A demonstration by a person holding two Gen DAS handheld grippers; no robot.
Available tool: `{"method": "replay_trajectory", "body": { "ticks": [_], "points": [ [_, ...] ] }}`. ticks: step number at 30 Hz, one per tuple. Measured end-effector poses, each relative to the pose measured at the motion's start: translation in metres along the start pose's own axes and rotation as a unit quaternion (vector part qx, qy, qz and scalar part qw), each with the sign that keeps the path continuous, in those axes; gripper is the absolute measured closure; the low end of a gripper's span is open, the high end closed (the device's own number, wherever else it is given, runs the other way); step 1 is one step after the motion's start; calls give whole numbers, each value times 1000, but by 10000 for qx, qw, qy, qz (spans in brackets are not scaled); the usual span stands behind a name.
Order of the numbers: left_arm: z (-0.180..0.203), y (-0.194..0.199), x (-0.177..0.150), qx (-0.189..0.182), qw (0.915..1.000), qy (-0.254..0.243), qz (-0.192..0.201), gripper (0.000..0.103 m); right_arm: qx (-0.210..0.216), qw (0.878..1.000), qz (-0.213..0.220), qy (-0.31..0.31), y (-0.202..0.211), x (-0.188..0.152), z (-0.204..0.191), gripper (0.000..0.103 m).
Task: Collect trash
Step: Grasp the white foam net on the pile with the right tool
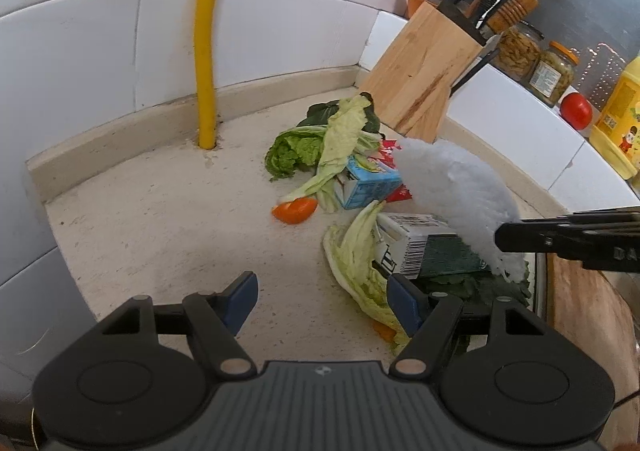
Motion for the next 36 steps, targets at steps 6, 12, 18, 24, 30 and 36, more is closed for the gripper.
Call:
{"method": "replay_trajectory", "body": {
  "ticks": [6, 12, 18, 24, 30, 36],
  "points": [
    [-4, 5, -4, 10, 10000, -9, 28, 38, -44, 9983, -55, 581, 4, 0, -12, 74],
    [-15, 6, -12, 179, 9997, 178, -34, 37, -133, 9895, -90, 1433, -22, -1, -29, 21],
    [-19, 14, -16, 252, 9995, 197, -15, 36, -194, 9656, -256, 2581, -54, -14, -60, 25],
    [-18, 21, -18, 133, 9997, 190, 4, 35, -317, 9735, -448, 2220, -31, -30, -65, 81],
    [2, 8, -16, -266, 9995, 58, -132, 34, -63, 9968, -464, 644, 14, -46, -44, 81],
    [27, -34, -16, -368, 9986, -37, -379, 34, -361, 9987, -283, -224, 30, -70, -13, 69]
  ]
}}
Point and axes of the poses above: each gripper's, at about its wrist camera, not at the fingertips, and y roughly against the way its jaws point, z to its right, x to its top, the point moved 5 cm from there along -y, roughly the way its jaws point, and after that the axes turned 8 degrees about z, right-handed, at the moved point
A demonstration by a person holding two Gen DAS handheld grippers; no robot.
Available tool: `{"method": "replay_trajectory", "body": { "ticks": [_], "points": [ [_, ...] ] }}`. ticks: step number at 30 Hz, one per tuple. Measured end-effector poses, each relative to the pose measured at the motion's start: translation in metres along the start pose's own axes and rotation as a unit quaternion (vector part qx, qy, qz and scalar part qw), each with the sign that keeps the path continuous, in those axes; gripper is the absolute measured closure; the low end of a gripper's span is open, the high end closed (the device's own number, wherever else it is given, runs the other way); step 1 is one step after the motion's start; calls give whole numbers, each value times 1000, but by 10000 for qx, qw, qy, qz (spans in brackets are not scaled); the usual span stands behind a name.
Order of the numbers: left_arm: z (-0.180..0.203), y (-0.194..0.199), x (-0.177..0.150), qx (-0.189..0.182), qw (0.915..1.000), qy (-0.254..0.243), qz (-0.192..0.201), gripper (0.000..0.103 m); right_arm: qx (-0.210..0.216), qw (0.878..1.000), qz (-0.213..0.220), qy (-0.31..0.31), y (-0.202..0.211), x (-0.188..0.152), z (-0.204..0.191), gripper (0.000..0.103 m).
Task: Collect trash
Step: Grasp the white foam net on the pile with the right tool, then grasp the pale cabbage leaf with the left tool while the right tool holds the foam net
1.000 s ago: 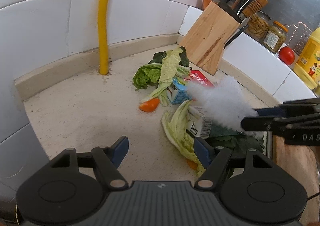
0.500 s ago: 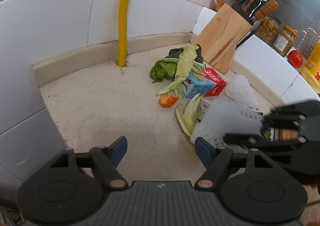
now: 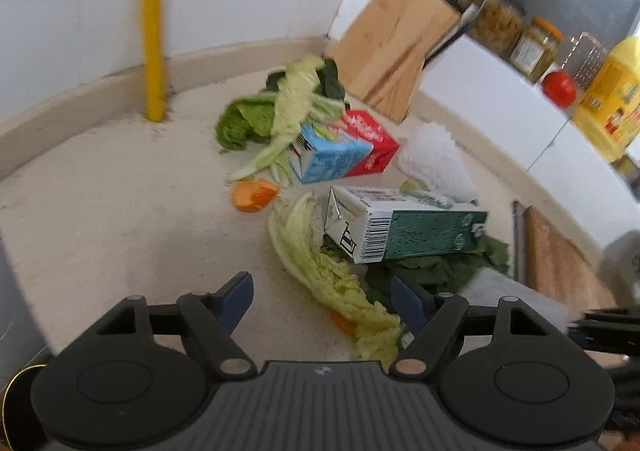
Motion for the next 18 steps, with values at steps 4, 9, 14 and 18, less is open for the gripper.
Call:
{"method": "replay_trajectory", "body": {
  "ticks": [4, 9, 14, 18],
  "points": [
    [9, -25, -3, 227, 9994, -245, 84, 35, -84, 9997, 148, -167, 5, -7, 13, 48],
    [17, -29, -2, 303, 9980, -549, 66, 68, -73, 9994, 295, -189, 2, -8, 23, 38],
    [10, -16, -8, 224, 9991, -333, -141, 98, -25, 9992, 65, -389, -10, -14, 29, 74],
    [12, 16, -21, 19, 9988, -456, -184, 98, 69, 9974, 51, -713, -3, -18, 30, 82]
  ]
}}
Point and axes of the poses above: each gripper's, at about its wrist camera, not at the fingertips, and y roughly against the way its jaws point, z to its right, x to its top, the point moved 5 cm from there along -y, roughly the way its jaws point, and after that the axes turned 8 degrees about z, right-handed, at the moved point
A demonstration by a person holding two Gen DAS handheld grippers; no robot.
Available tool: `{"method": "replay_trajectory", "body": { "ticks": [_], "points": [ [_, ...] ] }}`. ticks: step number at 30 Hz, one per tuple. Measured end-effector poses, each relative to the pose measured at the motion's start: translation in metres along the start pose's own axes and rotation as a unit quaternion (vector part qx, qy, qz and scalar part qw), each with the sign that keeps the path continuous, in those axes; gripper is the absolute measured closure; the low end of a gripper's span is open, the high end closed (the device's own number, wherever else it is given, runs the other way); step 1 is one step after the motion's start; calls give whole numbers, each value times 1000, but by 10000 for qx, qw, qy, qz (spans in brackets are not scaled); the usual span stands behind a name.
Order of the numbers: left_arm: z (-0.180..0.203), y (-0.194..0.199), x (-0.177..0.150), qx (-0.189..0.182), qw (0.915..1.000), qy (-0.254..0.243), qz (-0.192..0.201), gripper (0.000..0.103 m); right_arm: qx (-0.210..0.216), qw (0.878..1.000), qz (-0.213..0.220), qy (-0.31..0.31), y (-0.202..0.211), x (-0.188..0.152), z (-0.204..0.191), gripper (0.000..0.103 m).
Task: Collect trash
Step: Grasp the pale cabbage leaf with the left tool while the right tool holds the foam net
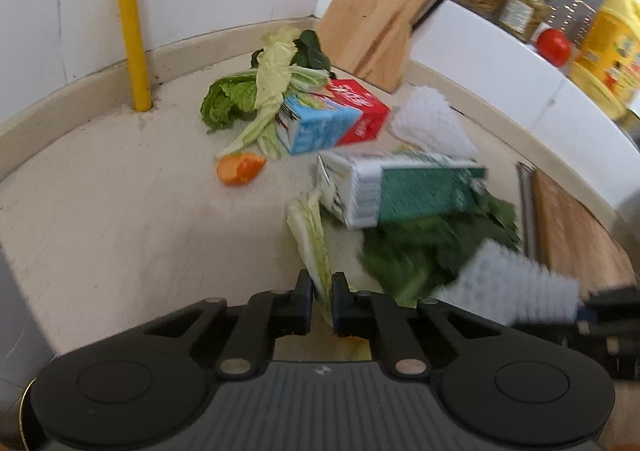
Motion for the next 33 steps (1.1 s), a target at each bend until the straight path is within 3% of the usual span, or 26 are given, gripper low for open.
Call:
{"method": "replay_trajectory", "body": {
  "ticks": [5, 7, 10, 12, 14, 16, 17, 29, 33],
  "points": [
    [-1, 29, -9, -194, 9998, -83, -32, 97, 316, 9987, 45, -386, 13, -3, -7, 85],
    [-5, 33, -11, -65, 9999, -99, 47, 91, 313, 9987, 55, -393, 14, -5, -8, 84],
    [-10, 30, -13, 111, 9999, -57, -10, 74, 111, 9994, 37, -316, 10, -9, -6, 71],
    [-10, 31, -15, 80, 10000, -22, 7, 64, -54, 9996, 43, -261, 8, -10, -4, 44],
    [-7, 31, -16, 93, 9999, -111, 43, 57, -97, 9997, 69, -236, 8, -11, -3, 31],
    [-4, 30, -17, 176, 9995, -266, 46, 53, -161, 9998, 97, -114, 9, -10, -2, 30],
    [-2, 29, -18, 211, 9992, -349, 39, 52, -215, 9997, 120, -72, 10, -9, -2, 24],
    [13, 17, -32, 437, 9958, -795, -116, 51, -599, 9938, 121, 928, -3, -8, -16, 16],
    [17, 14, -34, 522, 9939, -970, -29, 67, -681, 9906, 166, 1175, -6, -11, -18, 16]
  ]
}}
Point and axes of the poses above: each gripper's, at about its wrist camera, not at the fingertips, and y roughly against the way its jaws point, z to its right, x to its top, the point moved 5 cm from there along -y, roughly the way its jaws point, and after that the axes turned 8 degrees about z, right-handed, at the moved point
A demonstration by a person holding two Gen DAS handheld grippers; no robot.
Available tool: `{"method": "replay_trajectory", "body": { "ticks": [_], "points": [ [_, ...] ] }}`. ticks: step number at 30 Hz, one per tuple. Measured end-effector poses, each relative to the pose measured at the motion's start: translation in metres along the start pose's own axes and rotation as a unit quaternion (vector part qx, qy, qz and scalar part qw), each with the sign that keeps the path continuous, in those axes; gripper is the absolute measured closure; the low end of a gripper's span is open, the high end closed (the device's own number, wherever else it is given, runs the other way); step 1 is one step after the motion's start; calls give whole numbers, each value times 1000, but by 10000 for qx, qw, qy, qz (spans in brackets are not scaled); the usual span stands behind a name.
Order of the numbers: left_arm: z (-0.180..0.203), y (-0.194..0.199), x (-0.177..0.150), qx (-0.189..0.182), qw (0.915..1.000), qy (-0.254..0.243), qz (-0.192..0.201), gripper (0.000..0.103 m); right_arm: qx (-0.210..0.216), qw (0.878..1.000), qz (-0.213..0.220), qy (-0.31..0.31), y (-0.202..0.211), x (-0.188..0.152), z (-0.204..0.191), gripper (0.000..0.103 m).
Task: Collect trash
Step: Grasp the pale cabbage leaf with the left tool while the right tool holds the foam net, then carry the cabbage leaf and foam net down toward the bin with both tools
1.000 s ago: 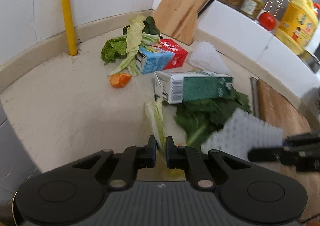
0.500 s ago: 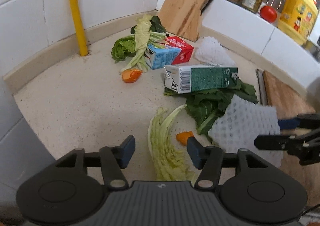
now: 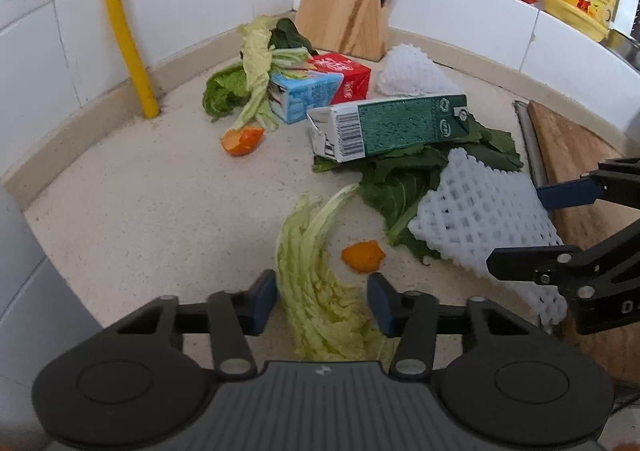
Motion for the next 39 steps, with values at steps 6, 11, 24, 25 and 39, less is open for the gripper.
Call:
{"method": "replay_trajectory", "body": {
  "ticks": [6, 11, 24, 25, 39],
  "points": [
    [-10, 3, 2, -14, 9996, 258, -98, 96, 108, 9987, -349, -360, -15, -5, 4, 47],
    [-10, 13, 0, -157, 9992, 365, -57, 98, 391, 9951, -463, -782, -14, -5, -2, 70],
    [-20, 47, 3, -376, 9976, 533, 253, 99, 724, 9855, -153, -1528, 15, 5, -12, 75],
    [-21, 49, 3, -382, 9975, 530, 276, 99, 728, 9853, -136, -1538, 17, 5, -14, 75],
    [-30, 74, 1, -293, 9962, 628, 520, 99, 820, 9845, -11, -1548, 23, 12, -37, 75]
  ]
}}
Point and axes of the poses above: each gripper's, at about its wrist camera, not at the fingertips, and y roughly against the way its jaws point, z to its right, x to its top, the point moved 5 cm from there along -y, roughly the way its jaws point, and after that the axes turned 8 degrees about z, right-handed, at the moved point
